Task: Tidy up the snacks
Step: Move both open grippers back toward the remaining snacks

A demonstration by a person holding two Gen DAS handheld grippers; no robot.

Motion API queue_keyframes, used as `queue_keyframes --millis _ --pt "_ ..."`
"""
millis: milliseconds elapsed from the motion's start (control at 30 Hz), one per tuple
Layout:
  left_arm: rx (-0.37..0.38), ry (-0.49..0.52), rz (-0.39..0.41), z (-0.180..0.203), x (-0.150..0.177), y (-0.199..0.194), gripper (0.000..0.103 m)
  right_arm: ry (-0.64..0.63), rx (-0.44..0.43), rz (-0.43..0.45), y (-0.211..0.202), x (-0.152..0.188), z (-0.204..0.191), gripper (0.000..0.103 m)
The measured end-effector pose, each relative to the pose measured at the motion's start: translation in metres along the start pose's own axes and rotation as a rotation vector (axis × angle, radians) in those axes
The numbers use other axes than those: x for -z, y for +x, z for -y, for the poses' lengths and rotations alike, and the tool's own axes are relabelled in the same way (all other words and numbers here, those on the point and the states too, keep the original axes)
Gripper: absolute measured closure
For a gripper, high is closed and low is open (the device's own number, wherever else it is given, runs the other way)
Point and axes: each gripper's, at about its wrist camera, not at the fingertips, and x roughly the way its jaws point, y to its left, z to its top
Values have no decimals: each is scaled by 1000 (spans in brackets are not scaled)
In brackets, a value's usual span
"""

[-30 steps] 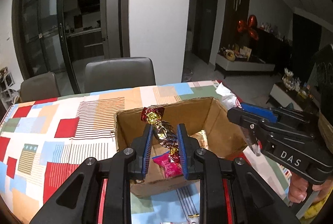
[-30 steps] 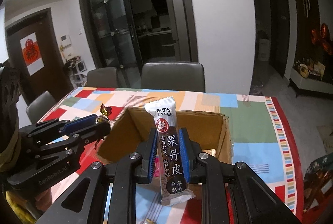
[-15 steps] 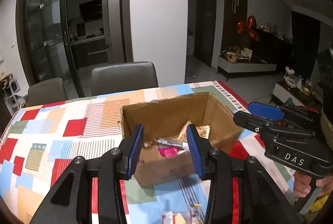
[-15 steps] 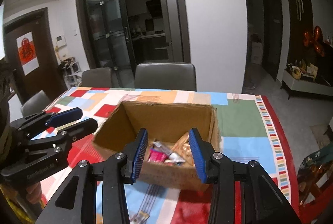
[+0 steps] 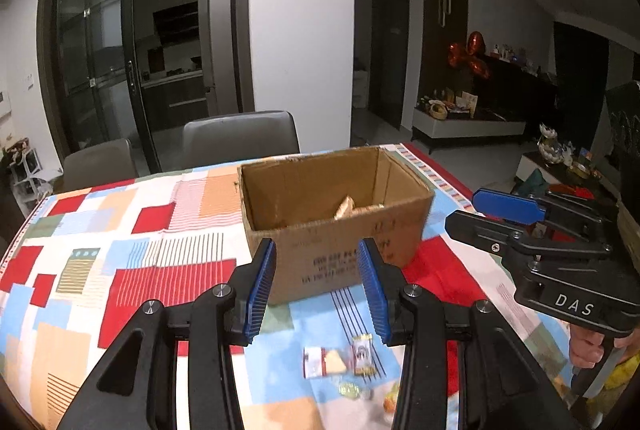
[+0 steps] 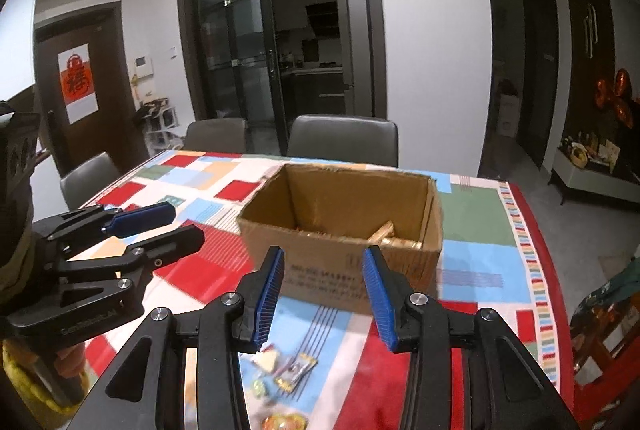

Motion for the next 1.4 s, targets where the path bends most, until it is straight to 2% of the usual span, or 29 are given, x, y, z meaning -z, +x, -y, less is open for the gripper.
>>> queue_keyframes --millis 333,733,1067,1400 --pt "29 13 -41 8 43 -14 61 -4 -45 -110 -4 52 -13 61" --pt "56 11 -154 9 101 -2 61 5 -90 -256 17 108 -26 61" --pt "95 5 -241 5 127 25 61 50 -118 -388 52 145 -23 61" --pt "139 -27 -304 5 137 54 62 80 -123 -446 73 161 -17 61"
